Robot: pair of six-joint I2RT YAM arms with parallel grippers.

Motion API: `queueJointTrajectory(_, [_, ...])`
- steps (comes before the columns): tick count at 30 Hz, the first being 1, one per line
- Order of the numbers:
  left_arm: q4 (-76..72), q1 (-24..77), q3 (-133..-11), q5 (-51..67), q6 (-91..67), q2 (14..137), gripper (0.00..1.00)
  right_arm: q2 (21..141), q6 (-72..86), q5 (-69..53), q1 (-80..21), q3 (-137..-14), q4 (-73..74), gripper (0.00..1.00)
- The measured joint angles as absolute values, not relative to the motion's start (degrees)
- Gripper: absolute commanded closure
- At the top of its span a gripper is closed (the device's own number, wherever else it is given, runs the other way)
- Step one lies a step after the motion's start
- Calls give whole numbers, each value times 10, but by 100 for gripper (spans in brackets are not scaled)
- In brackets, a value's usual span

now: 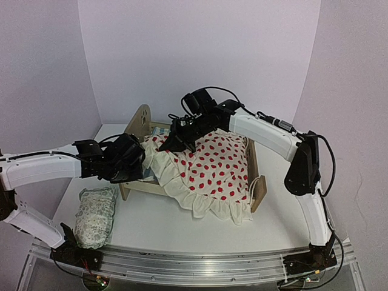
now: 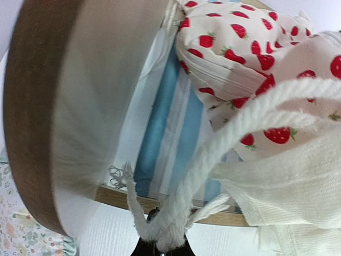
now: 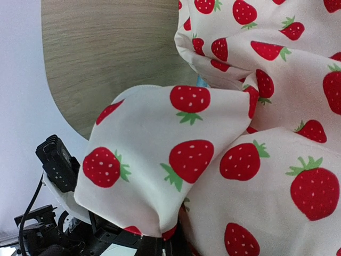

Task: Set up the pet bed
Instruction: Cross the left ropes of the mattress closest to the robot.

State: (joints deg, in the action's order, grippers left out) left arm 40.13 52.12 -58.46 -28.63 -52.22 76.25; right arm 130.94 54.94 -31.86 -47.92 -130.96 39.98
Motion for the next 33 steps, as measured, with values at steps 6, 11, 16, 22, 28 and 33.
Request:
queueJointTrajectory(6, [410, 503, -583, -290, -520, 762, 98, 1326, 550, -315, -484, -1310, 390, 100])
queueJointTrajectory(11, [419, 494, -584, -285, -514, 762, 98, 1332, 549, -307, -489, -1310, 386, 100])
queueJointTrajectory(16, [464, 493, -595, -264, -510, 762, 98, 1332, 549, -299, -491, -1310, 383, 100])
queueJointTrajectory(22, [505, 490, -612, -242, -499, 758, 97, 1332, 549, -292, -494, -1310, 381, 100])
queueJointTrajectory(28, [514, 482, -612, -242, -481, 760, 97, 1337, 549, -284, -496, -1310, 380, 100])
queueJointTrajectory(33, [499, 478, -619, -249, -449, 783, 97, 1345, 547, -280, -496, -1310, 377, 100])
